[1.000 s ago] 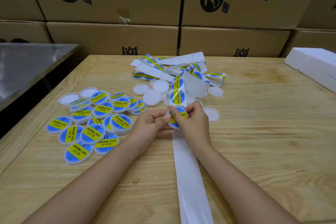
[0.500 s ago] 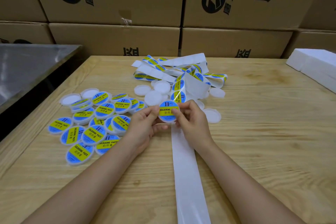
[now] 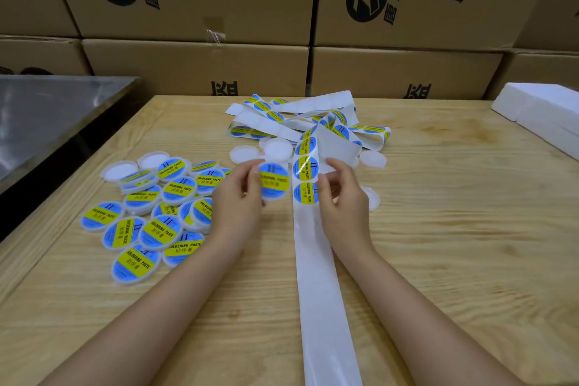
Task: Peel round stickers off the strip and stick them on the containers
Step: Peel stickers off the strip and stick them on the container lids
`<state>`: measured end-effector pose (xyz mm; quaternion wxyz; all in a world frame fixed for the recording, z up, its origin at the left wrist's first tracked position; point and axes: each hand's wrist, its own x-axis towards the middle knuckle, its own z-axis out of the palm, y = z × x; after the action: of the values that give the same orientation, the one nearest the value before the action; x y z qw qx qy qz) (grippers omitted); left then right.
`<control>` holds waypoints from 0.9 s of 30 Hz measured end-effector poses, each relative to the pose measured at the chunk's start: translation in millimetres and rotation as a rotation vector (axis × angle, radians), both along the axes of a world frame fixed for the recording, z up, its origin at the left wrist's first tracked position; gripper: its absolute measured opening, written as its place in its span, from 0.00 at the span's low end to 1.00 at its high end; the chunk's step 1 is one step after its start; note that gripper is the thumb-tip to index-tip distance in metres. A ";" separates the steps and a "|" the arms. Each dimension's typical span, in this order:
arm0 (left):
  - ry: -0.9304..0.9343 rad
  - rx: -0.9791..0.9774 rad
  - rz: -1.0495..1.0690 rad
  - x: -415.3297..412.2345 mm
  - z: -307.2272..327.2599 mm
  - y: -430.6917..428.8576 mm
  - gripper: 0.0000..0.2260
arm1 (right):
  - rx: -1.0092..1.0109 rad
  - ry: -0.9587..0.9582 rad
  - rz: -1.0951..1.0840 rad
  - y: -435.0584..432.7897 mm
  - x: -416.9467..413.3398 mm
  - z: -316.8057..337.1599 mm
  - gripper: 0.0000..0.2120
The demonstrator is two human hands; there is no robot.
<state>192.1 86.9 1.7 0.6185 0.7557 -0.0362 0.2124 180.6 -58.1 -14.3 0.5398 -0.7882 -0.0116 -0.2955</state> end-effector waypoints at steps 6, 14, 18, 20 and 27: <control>-0.038 0.199 0.402 19.9 7.8 44.7 0.13 | -0.397 0.255 -0.470 -22.6 11.3 -5.1 0.25; 0.190 0.571 0.635 32.6 -9.5 70.4 0.15 | -0.614 0.569 -0.414 -31.8 13.0 -12.8 0.16; 0.241 0.627 0.617 35.5 -14.2 73.5 0.15 | -0.652 0.562 -0.390 -32.4 11.6 -11.6 0.14; 0.255 0.646 0.598 36.1 -15.5 74.2 0.16 | -0.609 0.537 -0.379 -33.8 12.1 -11.1 0.17; 0.007 0.558 0.615 29.1 -6.4 67.3 0.14 | -0.201 0.117 -0.232 -25.0 12.2 -0.6 0.16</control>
<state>221.3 154.1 -4.7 0.2980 0.8706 0.1370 0.3667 192.7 -83.1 -14.9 0.4200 -0.8502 0.0816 -0.3069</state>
